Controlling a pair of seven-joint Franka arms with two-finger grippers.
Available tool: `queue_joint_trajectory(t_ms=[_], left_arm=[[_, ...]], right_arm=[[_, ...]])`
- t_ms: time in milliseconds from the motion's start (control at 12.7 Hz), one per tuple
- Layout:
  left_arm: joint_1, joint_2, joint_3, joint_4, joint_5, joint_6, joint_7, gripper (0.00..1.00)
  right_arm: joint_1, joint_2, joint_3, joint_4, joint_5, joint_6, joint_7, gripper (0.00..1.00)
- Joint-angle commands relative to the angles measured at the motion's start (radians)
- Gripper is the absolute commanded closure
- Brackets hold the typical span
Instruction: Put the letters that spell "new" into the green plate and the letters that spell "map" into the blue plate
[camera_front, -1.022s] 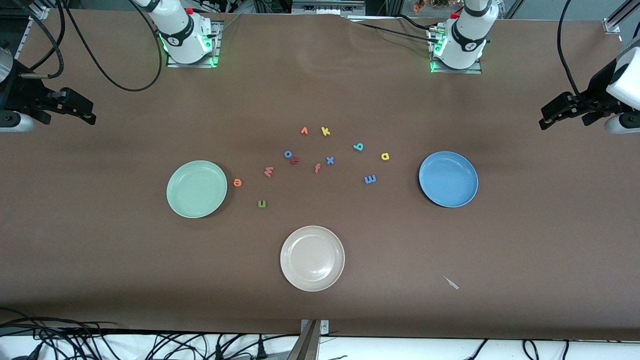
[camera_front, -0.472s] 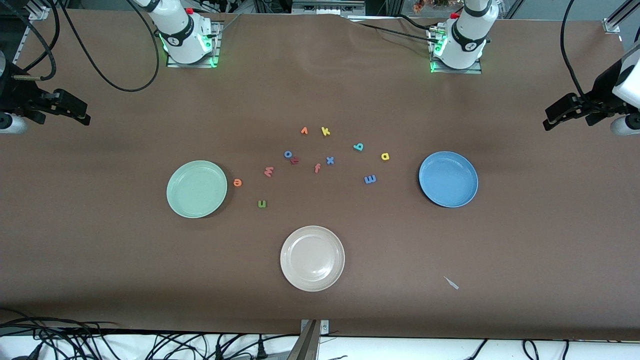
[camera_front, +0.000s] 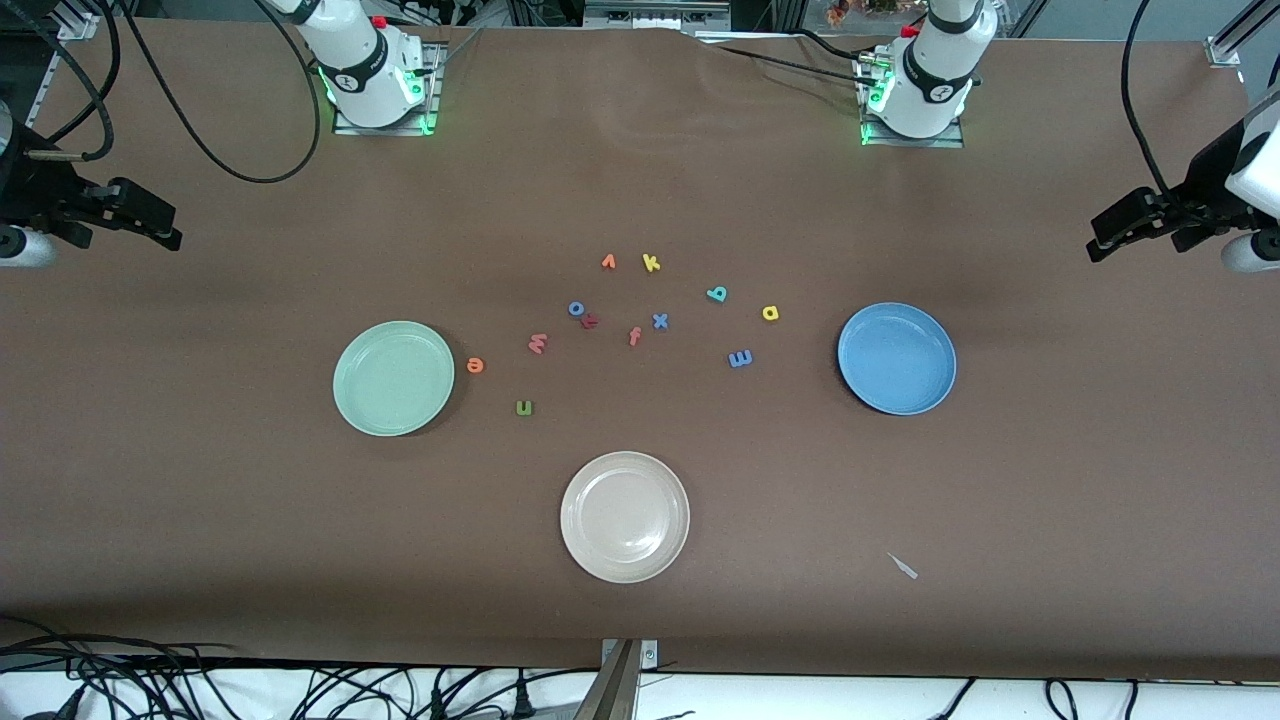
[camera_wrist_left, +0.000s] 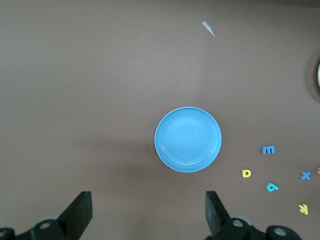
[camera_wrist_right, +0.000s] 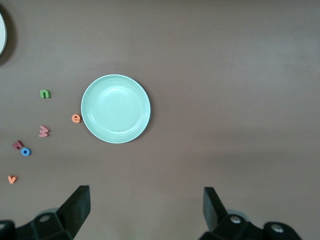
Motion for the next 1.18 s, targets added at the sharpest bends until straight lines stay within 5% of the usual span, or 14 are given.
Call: queue_joint_trajectory(t_ms=[0, 1101], left_arm=[[0.008, 0.004, -0.004, 0.016, 0.019, -0.021, 0.017, 0.0], [0.007, 0.007, -0.007, 0.016, 0.019, -0.02, 0.017, 0.0]], right_arm=[[0.002, -0.002, 0.005, 0.012, 0.002, -0.014, -0.012, 0.0], [0.003, -0.002, 0.003, 0.012, 0.004, -0.001, -0.012, 0.0]])
